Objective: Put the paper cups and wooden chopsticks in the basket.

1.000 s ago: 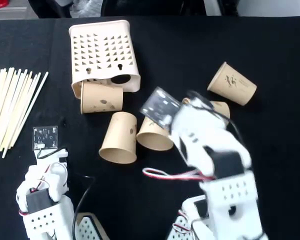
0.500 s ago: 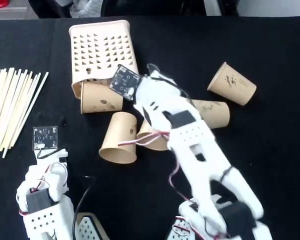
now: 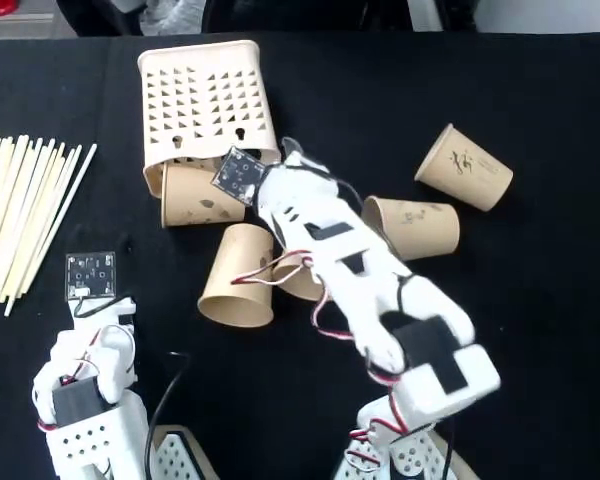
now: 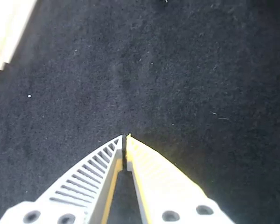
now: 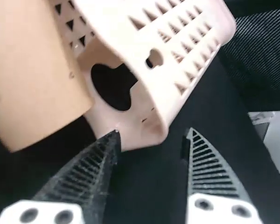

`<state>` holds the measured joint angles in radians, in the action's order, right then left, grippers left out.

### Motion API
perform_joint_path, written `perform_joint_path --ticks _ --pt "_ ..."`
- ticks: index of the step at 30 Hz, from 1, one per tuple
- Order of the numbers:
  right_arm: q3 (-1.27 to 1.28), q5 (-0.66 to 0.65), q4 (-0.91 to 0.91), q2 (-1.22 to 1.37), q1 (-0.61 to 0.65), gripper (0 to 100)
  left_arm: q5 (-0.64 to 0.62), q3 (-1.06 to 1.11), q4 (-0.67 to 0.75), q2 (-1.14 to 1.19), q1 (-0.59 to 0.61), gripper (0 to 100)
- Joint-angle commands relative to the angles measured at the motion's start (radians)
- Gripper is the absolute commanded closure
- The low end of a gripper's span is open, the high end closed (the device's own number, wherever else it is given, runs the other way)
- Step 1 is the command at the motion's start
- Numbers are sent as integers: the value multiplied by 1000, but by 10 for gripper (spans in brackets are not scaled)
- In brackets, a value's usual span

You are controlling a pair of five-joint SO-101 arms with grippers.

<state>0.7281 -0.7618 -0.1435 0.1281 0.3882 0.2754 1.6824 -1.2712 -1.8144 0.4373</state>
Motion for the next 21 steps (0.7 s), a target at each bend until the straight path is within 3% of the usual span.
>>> perform_joint_path --ticks 1,16,21 --pt "-84 5 -43 21 8 776 5 18 -5 -5 -5 970" --pt "-208 5 -44 137 23 777 5 18 -5 -5 -5 970" --pt "-209 -2 -57 143 29 886 5 18 -5 -5 -5 970"
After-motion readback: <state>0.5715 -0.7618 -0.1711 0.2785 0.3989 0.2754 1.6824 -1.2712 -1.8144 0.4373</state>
